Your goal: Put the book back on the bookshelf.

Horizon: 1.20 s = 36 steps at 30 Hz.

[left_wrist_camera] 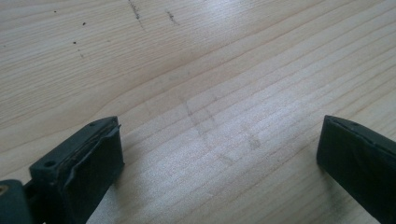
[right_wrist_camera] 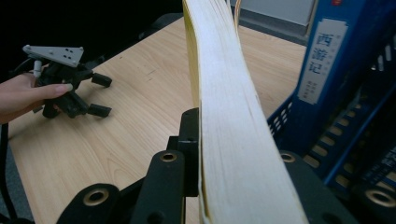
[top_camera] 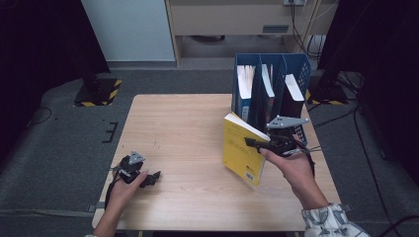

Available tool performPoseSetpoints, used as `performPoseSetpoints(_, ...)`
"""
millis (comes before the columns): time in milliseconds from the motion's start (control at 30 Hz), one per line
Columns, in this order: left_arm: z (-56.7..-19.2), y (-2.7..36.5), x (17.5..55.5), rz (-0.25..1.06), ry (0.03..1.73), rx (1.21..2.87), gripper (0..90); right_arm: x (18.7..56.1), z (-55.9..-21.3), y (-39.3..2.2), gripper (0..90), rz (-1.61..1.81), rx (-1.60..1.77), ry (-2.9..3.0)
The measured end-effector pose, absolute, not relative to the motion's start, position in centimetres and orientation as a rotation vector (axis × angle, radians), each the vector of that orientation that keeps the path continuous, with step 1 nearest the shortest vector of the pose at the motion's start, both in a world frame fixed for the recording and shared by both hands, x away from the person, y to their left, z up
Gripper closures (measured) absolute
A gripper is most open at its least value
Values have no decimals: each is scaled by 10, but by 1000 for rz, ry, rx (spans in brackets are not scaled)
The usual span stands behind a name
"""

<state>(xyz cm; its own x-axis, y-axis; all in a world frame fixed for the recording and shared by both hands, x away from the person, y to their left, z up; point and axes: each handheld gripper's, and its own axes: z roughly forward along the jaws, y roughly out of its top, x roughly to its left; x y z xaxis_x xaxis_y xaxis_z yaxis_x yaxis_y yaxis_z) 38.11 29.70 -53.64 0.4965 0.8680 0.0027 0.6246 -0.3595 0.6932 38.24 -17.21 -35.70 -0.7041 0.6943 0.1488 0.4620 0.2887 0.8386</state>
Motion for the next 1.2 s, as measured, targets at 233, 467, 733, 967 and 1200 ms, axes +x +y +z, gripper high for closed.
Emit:
performPoseSetpoints(233,-536,297,381,495,1220,2108,0,383,-352,-180,751,1385,1079,2303)
performPoseSetpoints(467,-537,297,381,497,1220,2106,0,388,-338,-178,751,1399,1065,2292)
performPoseSetpoints(733,-537,296,382,496,1220,2101,0,393,-332,-180,751,1399,1076,2291)
performPoseSetpoints(967,-537,296,382,496,1221,2101,0,390,-322,-183,751,1411,1073,2280)
performPoseSetpoints(1200,-537,296,382,496,1219,2102,0,391,-313,-185,751,1430,1076,2267)
